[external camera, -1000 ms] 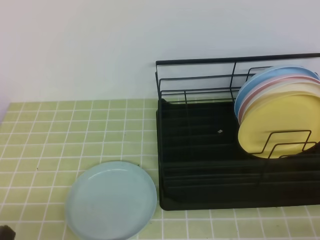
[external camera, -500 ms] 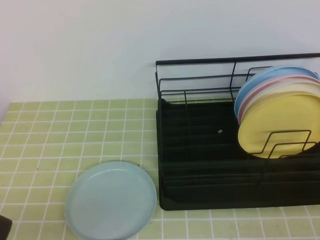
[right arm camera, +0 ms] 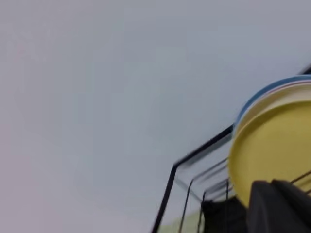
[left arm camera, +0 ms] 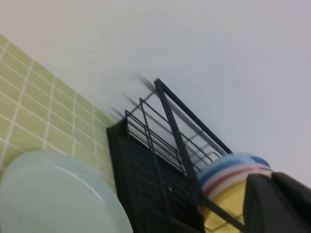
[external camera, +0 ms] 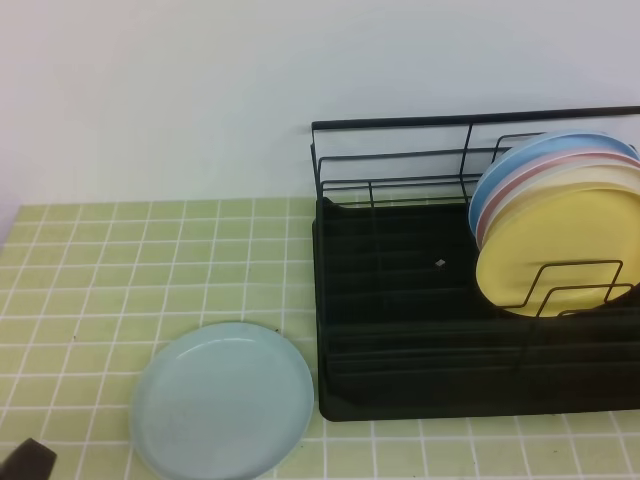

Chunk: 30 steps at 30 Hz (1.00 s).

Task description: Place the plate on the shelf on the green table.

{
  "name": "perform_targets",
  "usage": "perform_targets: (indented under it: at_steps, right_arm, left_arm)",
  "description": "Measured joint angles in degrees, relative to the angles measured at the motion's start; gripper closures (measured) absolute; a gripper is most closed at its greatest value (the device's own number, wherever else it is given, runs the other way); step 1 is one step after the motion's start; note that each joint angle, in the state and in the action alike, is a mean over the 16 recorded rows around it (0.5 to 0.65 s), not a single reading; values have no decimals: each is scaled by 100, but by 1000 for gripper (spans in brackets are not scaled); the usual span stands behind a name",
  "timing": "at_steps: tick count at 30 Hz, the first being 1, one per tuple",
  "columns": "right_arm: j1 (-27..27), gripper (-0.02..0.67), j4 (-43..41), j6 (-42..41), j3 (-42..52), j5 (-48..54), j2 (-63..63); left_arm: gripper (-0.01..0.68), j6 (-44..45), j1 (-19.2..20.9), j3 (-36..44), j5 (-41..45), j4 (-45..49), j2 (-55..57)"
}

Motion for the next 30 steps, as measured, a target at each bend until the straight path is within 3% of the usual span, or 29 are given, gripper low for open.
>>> perform_targets:
  at_steps: [6, 10, 22, 30]
  right_arm:
    - [0, 652, -484, -1342, -439, 837, 66]
    - [0, 652, -1227, -1557, -980, 1076, 384]
    - [5, 652, -4279, 259, -2914, 2002, 2719]
    - [10, 652, -5209, 1036, -3476, 3217, 4028]
  left_arm:
    - [672, 797, 0, -192, 362, -13, 43]
    - [672, 1071, 0, -472, 537, 287, 231]
    - [673, 710, 0, -1850, 987, 2416, 2167]
    - [665, -104, 0, -2515, 1235, 3779, 3858]
